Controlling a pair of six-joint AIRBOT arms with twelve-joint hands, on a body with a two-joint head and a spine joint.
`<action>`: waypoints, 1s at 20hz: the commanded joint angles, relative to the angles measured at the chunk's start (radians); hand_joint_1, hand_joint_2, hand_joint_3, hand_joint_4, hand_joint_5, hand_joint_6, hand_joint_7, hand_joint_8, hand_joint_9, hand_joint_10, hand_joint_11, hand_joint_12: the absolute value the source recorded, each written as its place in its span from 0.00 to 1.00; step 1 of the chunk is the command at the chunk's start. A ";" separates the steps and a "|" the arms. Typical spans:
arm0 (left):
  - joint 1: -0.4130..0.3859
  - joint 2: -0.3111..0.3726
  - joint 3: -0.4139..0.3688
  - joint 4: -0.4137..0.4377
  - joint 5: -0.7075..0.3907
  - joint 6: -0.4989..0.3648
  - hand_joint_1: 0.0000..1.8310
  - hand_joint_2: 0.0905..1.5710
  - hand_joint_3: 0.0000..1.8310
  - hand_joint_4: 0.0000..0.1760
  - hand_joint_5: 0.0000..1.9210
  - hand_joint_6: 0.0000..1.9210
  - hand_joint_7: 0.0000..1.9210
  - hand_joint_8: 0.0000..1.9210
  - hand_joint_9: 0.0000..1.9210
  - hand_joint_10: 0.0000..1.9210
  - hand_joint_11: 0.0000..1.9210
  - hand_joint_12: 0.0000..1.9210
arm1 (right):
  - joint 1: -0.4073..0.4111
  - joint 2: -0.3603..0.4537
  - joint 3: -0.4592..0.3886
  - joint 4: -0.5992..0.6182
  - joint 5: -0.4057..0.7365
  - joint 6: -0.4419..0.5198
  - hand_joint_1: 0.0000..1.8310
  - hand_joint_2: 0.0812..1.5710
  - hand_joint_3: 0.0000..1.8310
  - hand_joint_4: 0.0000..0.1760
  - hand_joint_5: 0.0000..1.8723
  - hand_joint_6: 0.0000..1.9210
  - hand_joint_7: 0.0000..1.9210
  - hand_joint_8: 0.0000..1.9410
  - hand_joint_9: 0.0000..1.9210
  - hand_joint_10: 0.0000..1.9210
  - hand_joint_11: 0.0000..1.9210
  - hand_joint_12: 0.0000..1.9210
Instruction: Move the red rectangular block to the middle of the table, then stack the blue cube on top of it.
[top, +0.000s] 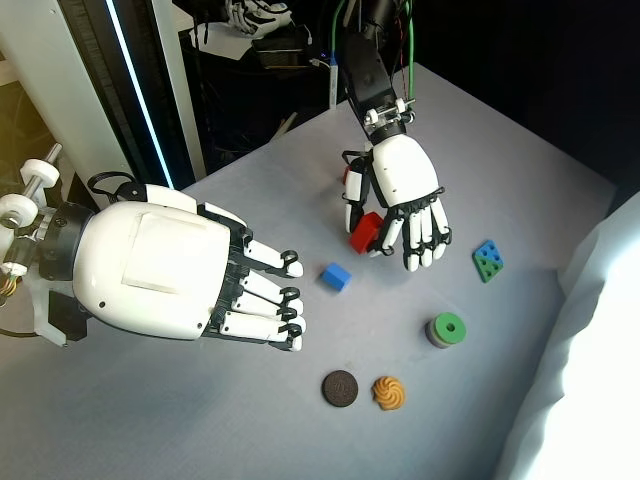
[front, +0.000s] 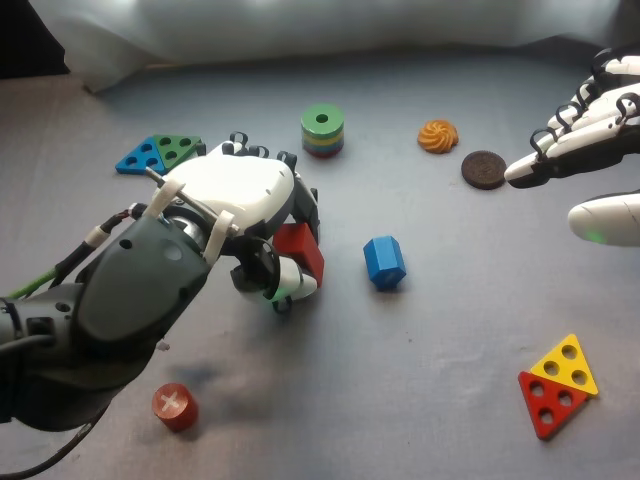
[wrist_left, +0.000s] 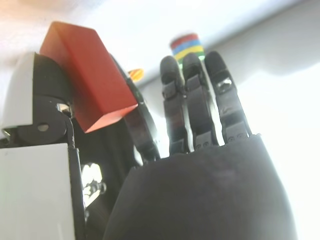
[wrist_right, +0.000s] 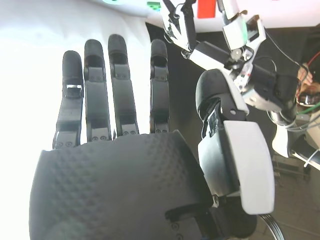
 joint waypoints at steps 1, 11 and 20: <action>-0.001 0.005 0.007 0.059 -0.063 -0.001 0.57 0.66 0.00 1.00 0.55 0.45 0.24 0.00 0.17 0.00 0.00 0.36 | 0.013 0.012 0.000 0.025 0.104 0.001 0.02 0.84 0.00 0.00 0.26 0.00 0.26 0.00 0.21 0.00 0.00 0.44; -0.003 -0.012 0.044 0.047 -0.063 0.016 0.56 0.67 0.00 1.00 0.53 0.48 0.23 0.00 0.17 0.00 0.00 0.34 | 0.013 0.012 0.000 0.025 0.104 0.001 0.01 0.85 0.00 0.00 0.26 0.00 0.26 0.00 0.21 0.00 0.00 0.44; 0.009 -0.013 0.036 0.030 -0.078 0.023 0.55 0.69 0.00 1.00 0.50 0.52 0.21 0.00 0.15 0.00 0.00 0.30 | 0.013 0.012 0.000 0.025 0.104 0.001 0.02 0.84 0.00 0.00 0.27 0.00 0.27 0.00 0.22 0.00 0.00 0.45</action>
